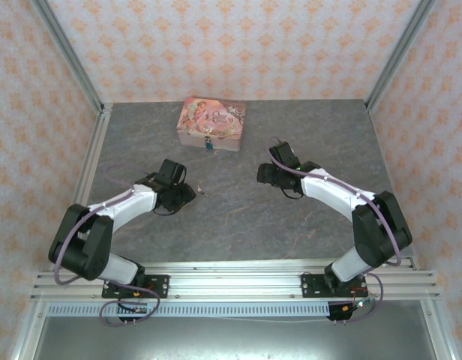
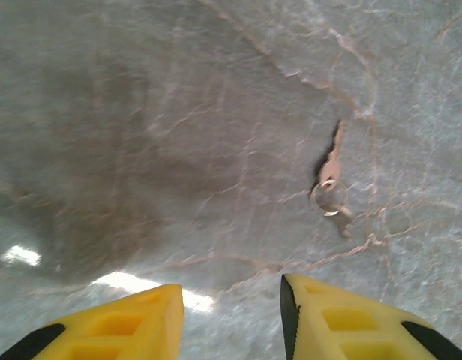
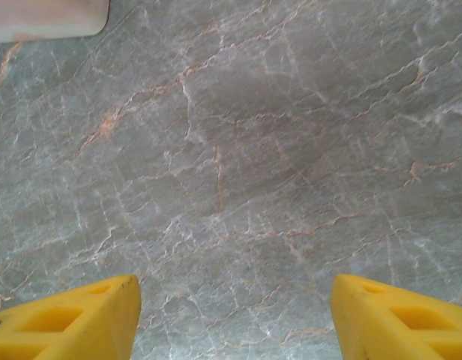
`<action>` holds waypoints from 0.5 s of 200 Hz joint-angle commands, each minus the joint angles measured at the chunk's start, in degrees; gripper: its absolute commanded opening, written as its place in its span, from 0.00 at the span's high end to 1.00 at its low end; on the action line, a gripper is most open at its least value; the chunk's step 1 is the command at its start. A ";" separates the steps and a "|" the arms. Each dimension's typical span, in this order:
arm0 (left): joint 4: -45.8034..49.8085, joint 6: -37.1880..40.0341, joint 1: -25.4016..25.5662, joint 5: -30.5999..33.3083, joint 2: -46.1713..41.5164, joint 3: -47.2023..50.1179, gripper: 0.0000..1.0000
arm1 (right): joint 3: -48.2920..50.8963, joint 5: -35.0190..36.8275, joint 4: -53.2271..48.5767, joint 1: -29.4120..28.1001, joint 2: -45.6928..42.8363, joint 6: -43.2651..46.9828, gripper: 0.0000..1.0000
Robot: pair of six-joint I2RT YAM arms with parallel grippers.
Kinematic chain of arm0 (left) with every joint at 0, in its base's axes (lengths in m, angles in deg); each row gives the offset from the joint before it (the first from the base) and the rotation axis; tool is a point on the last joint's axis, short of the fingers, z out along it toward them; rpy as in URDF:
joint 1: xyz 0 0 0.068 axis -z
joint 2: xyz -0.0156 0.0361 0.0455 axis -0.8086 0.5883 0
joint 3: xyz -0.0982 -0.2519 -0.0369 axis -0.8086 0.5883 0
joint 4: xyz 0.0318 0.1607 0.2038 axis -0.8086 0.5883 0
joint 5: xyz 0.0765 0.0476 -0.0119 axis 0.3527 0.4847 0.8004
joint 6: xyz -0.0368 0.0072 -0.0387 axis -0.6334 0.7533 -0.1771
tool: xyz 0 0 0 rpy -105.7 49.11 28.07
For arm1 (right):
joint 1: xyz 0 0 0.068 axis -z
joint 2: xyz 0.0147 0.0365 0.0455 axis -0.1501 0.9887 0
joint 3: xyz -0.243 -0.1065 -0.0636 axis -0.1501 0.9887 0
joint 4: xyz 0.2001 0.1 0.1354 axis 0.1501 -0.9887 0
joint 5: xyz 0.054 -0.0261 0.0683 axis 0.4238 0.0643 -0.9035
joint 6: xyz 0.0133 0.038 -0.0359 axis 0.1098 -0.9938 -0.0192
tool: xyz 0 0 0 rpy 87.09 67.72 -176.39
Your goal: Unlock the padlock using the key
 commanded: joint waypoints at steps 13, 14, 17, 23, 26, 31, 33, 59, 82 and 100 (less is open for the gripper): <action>-5.92 1.97 0.31 -4.83 6.12 -5.48 0.61 | 1.60 -0.98 -2.76 -0.30 -0.60 -0.93 0.33; -5.93 2.04 0.31 -4.76 6.24 -5.58 0.60 | 1.65 -1.01 -2.83 -0.30 -0.64 -0.93 0.33; -5.80 2.22 0.31 -4.80 6.68 -5.95 0.60 | 1.75 -1.07 -2.96 -0.30 -0.73 -0.76 0.33; -5.50 2.69 0.35 -4.75 7.54 -6.70 0.60 | 1.95 -1.18 -3.23 -0.30 -0.80 -0.57 0.33; -5.28 2.89 0.31 -4.65 7.97 -7.13 0.60 | 2.04 -1.20 -3.37 -0.30 -0.86 -0.51 0.33; -4.77 3.33 0.31 -4.52 8.48 -7.69 0.59 | 2.13 -1.29 -3.64 -0.30 -0.80 -0.27 0.33; -4.55 3.46 0.31 -4.45 8.70 -7.90 0.59 | 2.14 -1.25 -3.73 -0.30 -0.91 -0.28 0.33; -1.35 4.61 0.31 -3.48 11.03 -10.72 0.58 | 2.71 -1.16 -4.57 -0.28 -1.53 0.19 0.33; -0.41 4.63 0.31 -3.56 12.79 -12.31 0.58 | 3.44 -0.87 -5.01 -0.30 -2.63 0.22 0.33; 0.61 4.49 0.31 -3.55 14.19 -13.47 0.59 | 4.14 -0.64 -5.49 -0.32 -3.56 0.34 0.33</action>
